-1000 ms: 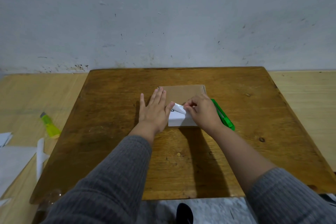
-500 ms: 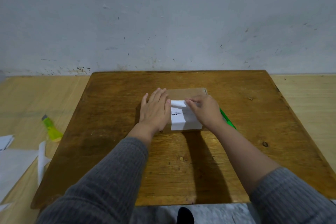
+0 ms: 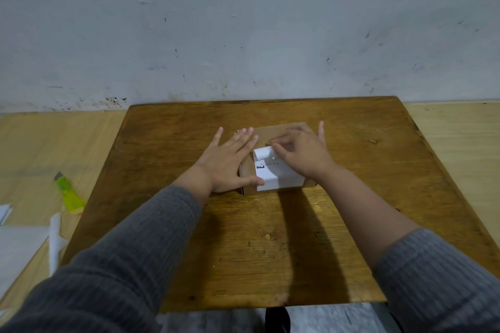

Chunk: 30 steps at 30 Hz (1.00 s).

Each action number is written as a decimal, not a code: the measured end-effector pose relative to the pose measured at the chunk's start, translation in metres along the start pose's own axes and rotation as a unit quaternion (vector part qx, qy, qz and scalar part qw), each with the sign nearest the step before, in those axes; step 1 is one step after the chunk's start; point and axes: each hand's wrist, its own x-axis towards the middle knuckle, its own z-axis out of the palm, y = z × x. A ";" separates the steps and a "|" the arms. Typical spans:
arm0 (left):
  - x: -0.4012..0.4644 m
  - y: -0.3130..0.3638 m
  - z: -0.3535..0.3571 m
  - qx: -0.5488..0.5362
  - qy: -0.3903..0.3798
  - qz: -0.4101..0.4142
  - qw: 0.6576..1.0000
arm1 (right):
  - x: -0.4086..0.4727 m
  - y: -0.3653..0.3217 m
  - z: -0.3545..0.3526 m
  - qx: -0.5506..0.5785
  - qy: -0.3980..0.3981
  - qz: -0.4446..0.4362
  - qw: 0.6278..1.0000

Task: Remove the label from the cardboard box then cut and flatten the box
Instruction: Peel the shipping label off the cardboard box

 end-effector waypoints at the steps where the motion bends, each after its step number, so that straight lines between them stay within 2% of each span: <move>1: 0.000 0.001 0.001 -0.007 -0.001 -0.005 1.000 | -0.001 -0.001 0.001 -0.007 0.002 -0.002 1.000; 8: 0.002 0.004 0.008 -0.043 -0.012 -0.034 0.998 | -0.007 -0.002 0.003 -0.006 0.054 0.015 0.998; 14: 0.003 0.006 0.003 -0.043 -0.031 -0.045 0.998 | -0.025 0.000 0.006 0.076 0.062 0.044 0.994; 21: 0.001 0.012 -0.005 -0.031 -0.046 -0.062 0.997 | -0.045 0.002 0.005 0.086 0.061 0.063 0.992; 27: -0.014 0.022 0.007 -0.069 0.005 -0.054 0.996 | -0.056 -0.002 -0.002 0.050 0.027 0.059 0.997; 30: -0.019 0.028 0.010 -0.120 0.025 -0.071 0.990 | -0.051 -0.009 -0.002 0.011 0.044 0.068 0.997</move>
